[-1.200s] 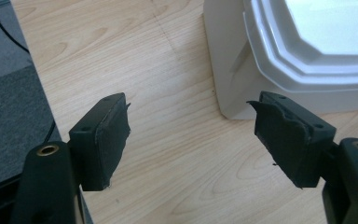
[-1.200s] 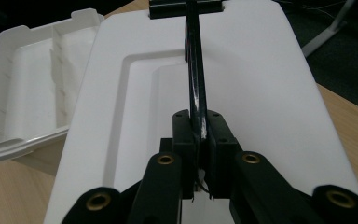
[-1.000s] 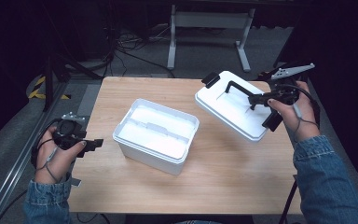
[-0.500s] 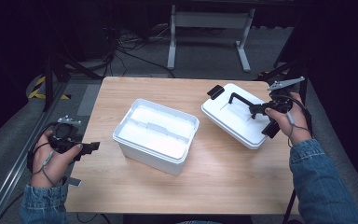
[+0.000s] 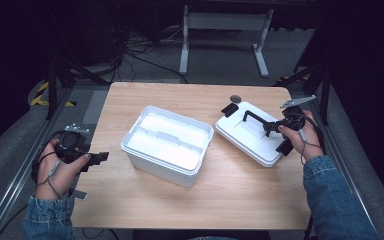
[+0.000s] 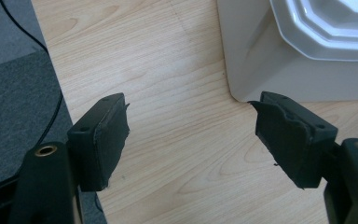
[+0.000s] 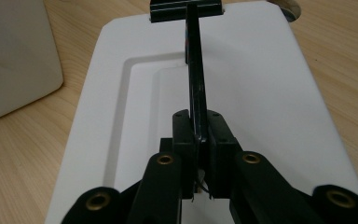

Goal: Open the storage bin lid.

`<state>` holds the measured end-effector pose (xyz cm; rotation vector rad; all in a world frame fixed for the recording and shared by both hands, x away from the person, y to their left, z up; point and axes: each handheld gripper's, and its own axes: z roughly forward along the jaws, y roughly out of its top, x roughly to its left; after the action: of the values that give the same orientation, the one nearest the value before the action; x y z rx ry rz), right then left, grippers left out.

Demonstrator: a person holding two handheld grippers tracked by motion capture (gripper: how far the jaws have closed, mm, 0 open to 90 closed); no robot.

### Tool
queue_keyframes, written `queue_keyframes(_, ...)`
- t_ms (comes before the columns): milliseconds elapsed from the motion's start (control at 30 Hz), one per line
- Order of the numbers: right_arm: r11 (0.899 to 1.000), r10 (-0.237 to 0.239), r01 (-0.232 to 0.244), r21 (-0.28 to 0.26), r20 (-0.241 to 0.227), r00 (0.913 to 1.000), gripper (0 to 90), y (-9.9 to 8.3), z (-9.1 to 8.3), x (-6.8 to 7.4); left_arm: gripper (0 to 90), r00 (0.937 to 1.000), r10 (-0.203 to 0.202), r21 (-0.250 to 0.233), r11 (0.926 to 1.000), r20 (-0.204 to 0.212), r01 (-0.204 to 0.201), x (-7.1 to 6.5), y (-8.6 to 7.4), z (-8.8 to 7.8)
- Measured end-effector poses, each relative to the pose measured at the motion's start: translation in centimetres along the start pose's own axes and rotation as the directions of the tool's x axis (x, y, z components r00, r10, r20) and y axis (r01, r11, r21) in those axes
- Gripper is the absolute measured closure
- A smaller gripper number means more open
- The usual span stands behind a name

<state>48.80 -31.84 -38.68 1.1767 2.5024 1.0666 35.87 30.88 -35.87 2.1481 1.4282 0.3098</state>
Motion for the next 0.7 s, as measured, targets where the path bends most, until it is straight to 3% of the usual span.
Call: queue_keyframes(700, 1.0, 0.023, -0.023, 0.01, -0.021, 0.9995, 85.3, -2.1, 2.5, -0.3, 25.2, 0.9999, 0.011, 0.02, 0.9997, 0.01, -0.011, -0.1, 0.2, 0.5)
